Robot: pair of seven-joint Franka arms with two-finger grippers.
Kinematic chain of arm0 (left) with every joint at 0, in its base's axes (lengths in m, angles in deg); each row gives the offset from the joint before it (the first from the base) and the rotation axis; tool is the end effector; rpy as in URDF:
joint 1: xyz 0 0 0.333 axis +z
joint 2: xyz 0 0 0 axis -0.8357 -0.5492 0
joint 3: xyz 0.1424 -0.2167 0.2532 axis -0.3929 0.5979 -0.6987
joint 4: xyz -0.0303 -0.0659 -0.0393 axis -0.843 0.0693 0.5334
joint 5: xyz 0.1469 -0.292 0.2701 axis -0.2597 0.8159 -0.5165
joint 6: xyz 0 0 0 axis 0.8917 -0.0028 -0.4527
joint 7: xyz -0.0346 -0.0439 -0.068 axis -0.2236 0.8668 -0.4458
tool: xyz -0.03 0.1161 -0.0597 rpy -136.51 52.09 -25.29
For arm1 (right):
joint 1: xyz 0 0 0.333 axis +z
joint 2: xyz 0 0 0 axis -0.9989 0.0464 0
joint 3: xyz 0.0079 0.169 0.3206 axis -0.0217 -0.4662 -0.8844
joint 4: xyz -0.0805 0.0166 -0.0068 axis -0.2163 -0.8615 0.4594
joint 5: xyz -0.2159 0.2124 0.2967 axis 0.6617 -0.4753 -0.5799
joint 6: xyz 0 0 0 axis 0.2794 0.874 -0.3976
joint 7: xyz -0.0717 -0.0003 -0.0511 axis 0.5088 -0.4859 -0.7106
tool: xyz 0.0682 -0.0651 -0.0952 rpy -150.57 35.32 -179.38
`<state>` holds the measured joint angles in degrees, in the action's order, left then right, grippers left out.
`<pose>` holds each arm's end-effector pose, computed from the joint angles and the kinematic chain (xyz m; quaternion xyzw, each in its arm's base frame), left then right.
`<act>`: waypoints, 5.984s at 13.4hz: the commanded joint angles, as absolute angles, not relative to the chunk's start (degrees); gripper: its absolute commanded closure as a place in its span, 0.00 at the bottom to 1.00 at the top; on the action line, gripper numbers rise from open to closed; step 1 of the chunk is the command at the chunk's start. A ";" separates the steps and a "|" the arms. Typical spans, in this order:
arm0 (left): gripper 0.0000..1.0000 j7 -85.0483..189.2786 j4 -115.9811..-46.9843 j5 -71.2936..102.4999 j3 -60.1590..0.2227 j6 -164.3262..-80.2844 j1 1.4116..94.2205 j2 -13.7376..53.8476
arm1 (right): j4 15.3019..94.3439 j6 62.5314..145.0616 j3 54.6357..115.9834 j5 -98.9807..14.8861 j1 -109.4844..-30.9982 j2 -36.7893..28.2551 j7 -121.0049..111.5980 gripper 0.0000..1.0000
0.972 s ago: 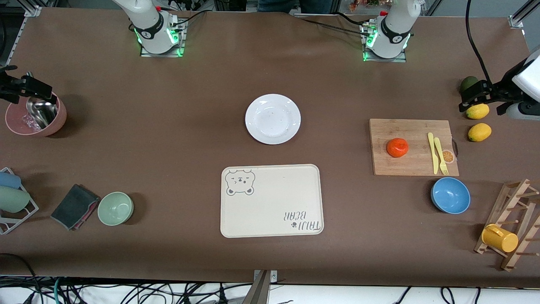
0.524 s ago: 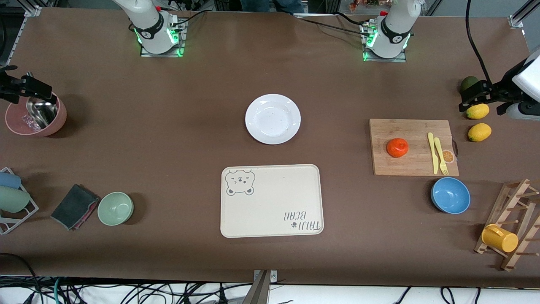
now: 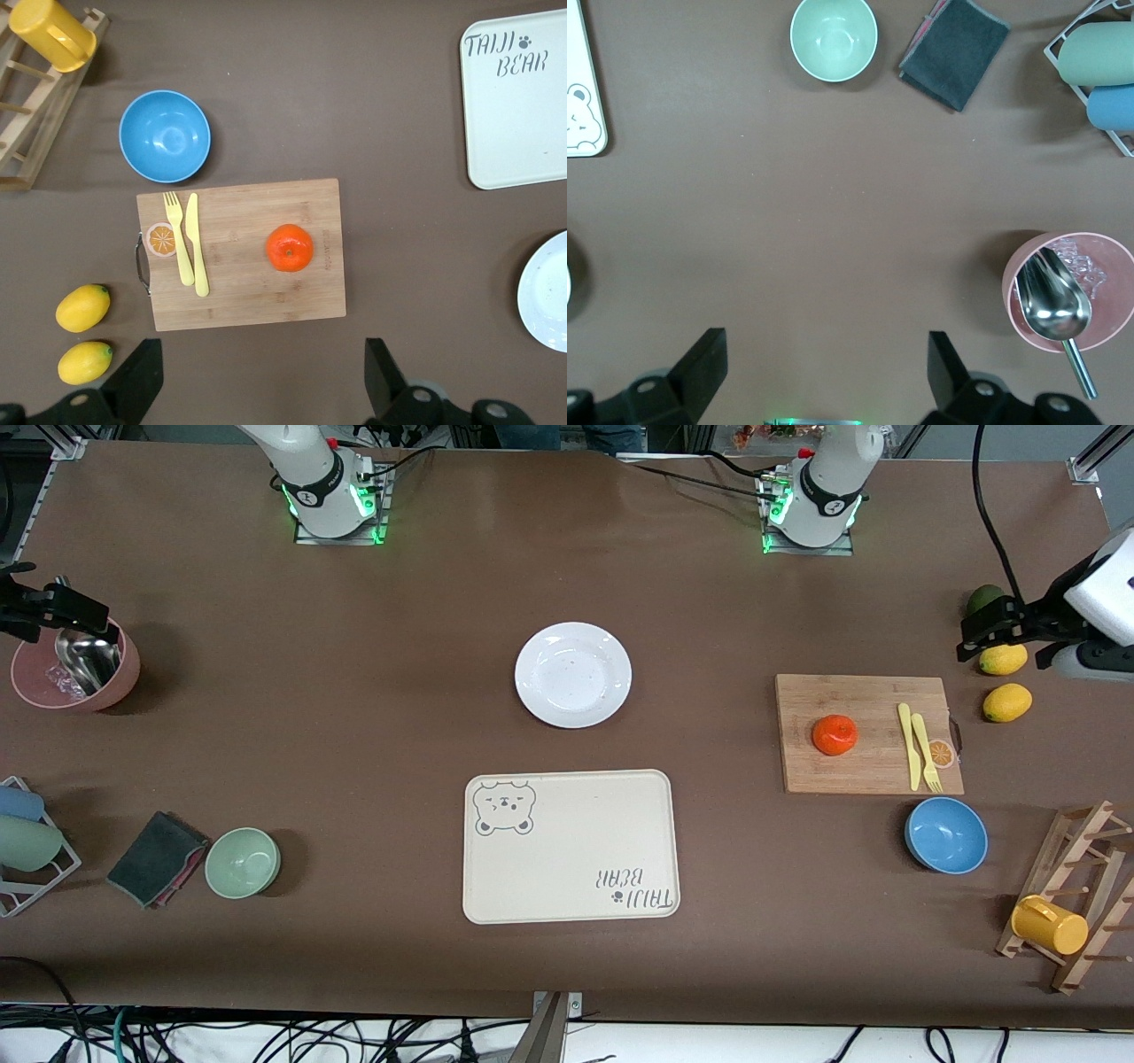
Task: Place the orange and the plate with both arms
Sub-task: 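Reach the left gripper down over the orange on the cutting board, then close the left gripper around the orange and lift it, then carry the orange with the left gripper onto the white plate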
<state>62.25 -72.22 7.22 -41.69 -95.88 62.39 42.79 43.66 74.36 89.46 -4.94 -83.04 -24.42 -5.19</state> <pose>0.6020 -0.0083 0.6126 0.9989 -0.0391 -0.0231 0.0087 0.5943 -0.0526 0.6245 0.9990 0.0018 -0.0443 0.0023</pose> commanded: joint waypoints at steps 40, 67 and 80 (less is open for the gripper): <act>0.00 52.33 -94.01 6.61 -40.65 -123.09 61.96 18.35 | 42.99 73.34 89.62 -4.59 -83.30 -24.30 -5.30 0.00; 1.00 14.31 -87.68 13.80 -27.29 -126.08 42.75 16.94 | 42.90 73.43 89.53 -4.59 -83.30 -24.30 -5.21 0.00; 0.00 -11.93 -82.41 15.58 -27.99 -144.63 25.66 6.21 | 42.90 73.34 89.62 -4.59 -83.30 -24.30 -5.30 0.00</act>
<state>-11.18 -84.40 15.43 -27.44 -145.75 25.95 6.57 43.70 74.32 89.68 -4.94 -83.14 -24.34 -5.19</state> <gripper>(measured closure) 0.247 0.000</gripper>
